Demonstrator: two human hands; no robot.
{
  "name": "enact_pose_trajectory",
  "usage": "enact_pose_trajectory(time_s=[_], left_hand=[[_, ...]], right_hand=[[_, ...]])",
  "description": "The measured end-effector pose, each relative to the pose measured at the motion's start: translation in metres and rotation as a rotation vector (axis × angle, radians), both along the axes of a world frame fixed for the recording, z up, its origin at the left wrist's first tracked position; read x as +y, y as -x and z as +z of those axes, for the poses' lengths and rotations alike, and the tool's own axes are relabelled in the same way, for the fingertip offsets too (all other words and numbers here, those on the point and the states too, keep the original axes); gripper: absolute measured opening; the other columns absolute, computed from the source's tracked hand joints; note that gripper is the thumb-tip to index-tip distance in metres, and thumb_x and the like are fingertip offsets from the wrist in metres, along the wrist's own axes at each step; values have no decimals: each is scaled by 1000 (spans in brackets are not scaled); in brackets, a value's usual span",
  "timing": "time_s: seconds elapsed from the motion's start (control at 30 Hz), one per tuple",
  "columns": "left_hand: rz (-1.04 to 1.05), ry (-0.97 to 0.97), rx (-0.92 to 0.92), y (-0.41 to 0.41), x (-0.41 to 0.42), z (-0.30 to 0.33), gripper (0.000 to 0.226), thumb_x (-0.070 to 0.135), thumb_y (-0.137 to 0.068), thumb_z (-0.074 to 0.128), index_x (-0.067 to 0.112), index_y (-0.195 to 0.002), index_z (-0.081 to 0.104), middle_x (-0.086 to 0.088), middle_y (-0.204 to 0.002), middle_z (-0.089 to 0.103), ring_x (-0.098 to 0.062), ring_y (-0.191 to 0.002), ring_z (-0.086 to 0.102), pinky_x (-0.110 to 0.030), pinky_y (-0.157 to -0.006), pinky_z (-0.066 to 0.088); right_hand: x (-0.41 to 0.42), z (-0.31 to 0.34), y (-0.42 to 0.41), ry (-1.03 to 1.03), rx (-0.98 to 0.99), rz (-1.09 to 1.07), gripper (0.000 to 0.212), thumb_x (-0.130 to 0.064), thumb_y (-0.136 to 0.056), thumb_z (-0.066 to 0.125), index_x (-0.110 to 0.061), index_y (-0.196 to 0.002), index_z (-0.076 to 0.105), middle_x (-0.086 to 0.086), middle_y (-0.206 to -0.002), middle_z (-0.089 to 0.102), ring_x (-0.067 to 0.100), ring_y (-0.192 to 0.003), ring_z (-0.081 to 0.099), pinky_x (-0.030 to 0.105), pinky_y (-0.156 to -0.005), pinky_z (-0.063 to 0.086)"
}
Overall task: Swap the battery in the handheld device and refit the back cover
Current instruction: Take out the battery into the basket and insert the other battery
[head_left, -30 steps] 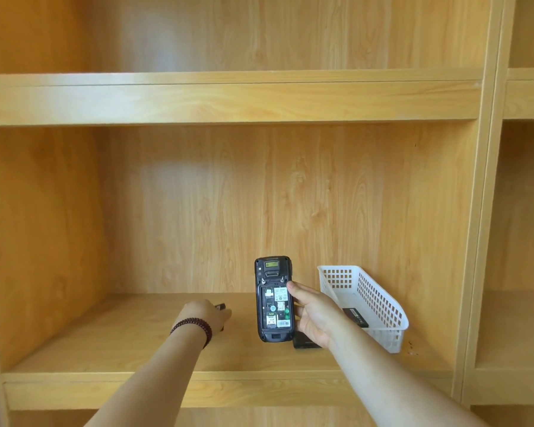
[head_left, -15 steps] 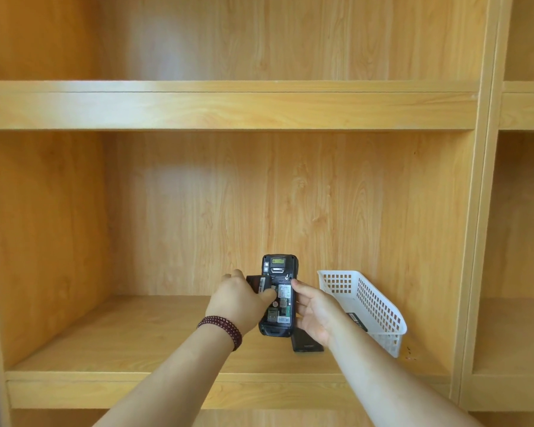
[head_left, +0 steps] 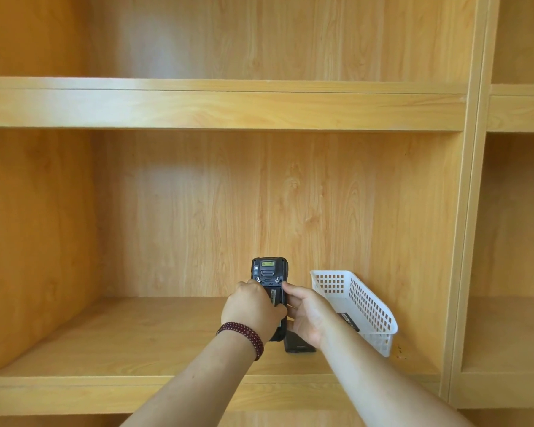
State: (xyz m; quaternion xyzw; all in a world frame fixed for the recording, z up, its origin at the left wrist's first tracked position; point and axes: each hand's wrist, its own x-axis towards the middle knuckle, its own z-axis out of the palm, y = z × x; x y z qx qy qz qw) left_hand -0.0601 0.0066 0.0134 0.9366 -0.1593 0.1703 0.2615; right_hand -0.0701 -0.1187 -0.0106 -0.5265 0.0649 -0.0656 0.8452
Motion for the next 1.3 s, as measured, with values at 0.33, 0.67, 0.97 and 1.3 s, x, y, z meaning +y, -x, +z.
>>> enact_pose_trajectory(time_s=[0.33, 0.67, 0.97, 1.3], left_hand=[[-10, 45, -30, -1, -6, 2, 47, 45, -81, 65, 10, -109, 50, -6, -104, 56, -23, -88, 66, -30, -72, 56], [6, 17, -5, 1, -12, 6, 46, 43, -88, 61, 9, -115, 45, -8, -113, 52, -28, -98, 64, -32, -72, 49], [25, -18, 8, 0, -12, 10, 43, 38, -86, 61, 7, -115, 54, -8, -107, 55, -27, -92, 66, -32, -73, 54], [15, 48, 0, 4, -13, 18, 48, 43, -86, 66, 8, -114, 50, -8, -111, 53, -29, -97, 65, -37, -78, 56]], right_hand=[[-6, 3, 0, 4, -29, 24, 29, -21, -93, 62, -7, -118, 67, 8, -103, 76, 21, -78, 63, 35, -71, 50], [-7, 10, 0, 23, -53, 27, 28, -21, -93, 62, -9, -118, 67, 7, -105, 75, 19, -77, 62, 35, -71, 50], [-5, 15, 2, 40, -64, 12, 21, -21, -93, 61, -10, -110, 69, 5, -91, 76, 20, -76, 62, 34, -68, 49], [-8, 20, 9, 37, -118, 40, 18, -20, -93, 61, -12, -107, 70, 3, -92, 77, 17, -73, 63, 36, -73, 52]])
